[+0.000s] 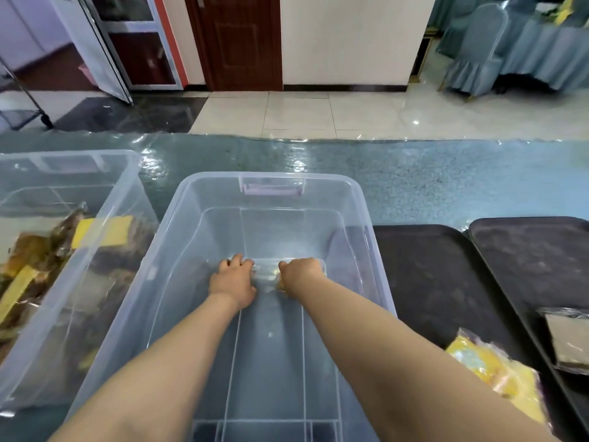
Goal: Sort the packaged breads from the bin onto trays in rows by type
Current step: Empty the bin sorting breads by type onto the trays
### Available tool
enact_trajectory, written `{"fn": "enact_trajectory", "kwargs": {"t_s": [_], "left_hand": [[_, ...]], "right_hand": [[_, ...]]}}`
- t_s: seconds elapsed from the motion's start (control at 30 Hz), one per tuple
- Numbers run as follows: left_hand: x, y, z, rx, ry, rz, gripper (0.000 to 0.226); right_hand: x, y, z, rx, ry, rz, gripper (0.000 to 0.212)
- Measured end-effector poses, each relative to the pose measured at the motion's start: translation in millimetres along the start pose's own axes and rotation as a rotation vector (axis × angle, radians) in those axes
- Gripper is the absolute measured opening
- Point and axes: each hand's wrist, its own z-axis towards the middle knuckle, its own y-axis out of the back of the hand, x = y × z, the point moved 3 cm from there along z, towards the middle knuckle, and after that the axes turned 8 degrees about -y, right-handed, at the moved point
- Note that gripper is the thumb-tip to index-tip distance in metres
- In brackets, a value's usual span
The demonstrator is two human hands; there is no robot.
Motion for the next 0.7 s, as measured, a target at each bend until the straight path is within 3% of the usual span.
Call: {"fn": "enact_trajectory", "kwargs": {"t_s": [0.13, 0.33, 0.5, 0.7], "left_hand": [[-5, 30, -1, -0.137, 0.066, -0.121, 0.045], [-29, 79, -19, -0.456, 0.118, -0.273, 0.036], [-93, 119, -50, -0.704, 0.090, -0.372, 0.029], [-223, 158, -89, -0.880, -0.138, -0.320, 0.023]], "right_hand": [[-9, 42, -16, -0.088, 0.033, -0.185, 0.042], [-48, 91, -78, -0.404, 0.085, -0.268, 0.047], [-113, 97, -161, -0.664, 0.126, -0.116, 0.045], [-252, 45, -252, -0.813, 0.096, 0.079, 0.062]]}}
